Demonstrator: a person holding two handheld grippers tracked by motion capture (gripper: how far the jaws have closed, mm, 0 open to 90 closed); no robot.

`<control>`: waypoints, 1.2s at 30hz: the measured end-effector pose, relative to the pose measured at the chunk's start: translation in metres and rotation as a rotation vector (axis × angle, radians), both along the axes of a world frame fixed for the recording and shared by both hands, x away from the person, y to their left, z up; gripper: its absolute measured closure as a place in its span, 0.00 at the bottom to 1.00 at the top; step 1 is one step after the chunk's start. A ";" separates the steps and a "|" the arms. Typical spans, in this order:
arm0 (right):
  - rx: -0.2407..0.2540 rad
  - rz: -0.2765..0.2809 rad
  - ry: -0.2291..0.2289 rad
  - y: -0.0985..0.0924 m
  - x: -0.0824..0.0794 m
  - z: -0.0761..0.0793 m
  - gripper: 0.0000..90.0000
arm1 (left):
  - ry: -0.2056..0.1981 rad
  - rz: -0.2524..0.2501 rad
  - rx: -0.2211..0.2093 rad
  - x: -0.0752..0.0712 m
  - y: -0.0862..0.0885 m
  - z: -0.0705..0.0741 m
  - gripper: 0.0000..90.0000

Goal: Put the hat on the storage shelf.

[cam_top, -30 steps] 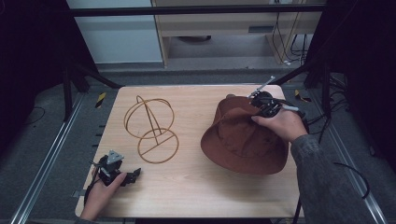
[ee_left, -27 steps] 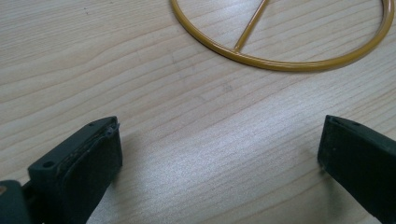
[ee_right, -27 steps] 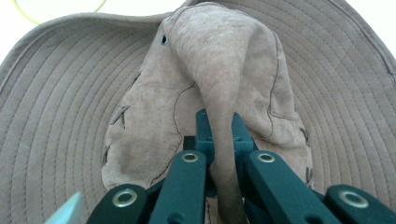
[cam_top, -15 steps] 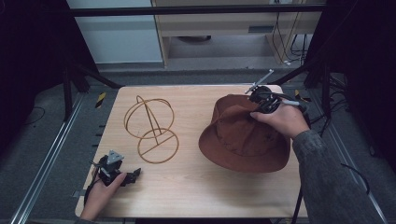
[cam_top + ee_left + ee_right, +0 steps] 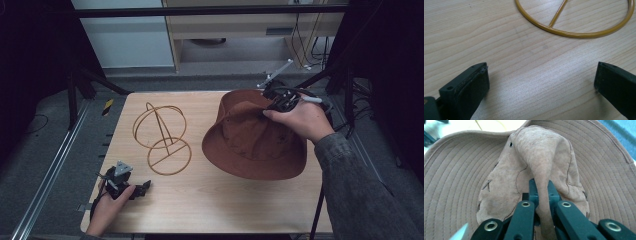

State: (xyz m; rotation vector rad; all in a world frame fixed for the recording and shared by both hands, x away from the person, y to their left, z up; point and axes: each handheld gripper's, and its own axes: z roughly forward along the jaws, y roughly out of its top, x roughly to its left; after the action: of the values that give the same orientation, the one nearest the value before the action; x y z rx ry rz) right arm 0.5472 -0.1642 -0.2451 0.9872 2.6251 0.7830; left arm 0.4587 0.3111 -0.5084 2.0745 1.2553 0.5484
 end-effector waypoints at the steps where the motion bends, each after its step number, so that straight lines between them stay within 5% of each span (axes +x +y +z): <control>1: 0.008 0.001 -0.006 0.002 0.000 0.004 0.98 | 0.000 0.000 0.000 0.000 0.000 0.000 0.00; 15: 0.050 0.036 -0.100 0.036 -0.004 0.061 0.98 | 0.000 0.001 -0.002 0.000 0.000 0.000 0.00; 36: 0.102 0.077 -0.160 0.085 -0.007 0.099 0.98 | -0.002 0.001 -0.001 0.000 0.000 0.000 0.00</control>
State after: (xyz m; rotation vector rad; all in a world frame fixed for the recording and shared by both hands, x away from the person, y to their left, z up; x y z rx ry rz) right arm 0.5403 -0.0791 -0.1465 0.8152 2.5195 0.9802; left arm 0.4585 0.3110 -0.5085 2.0723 1.2559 0.5500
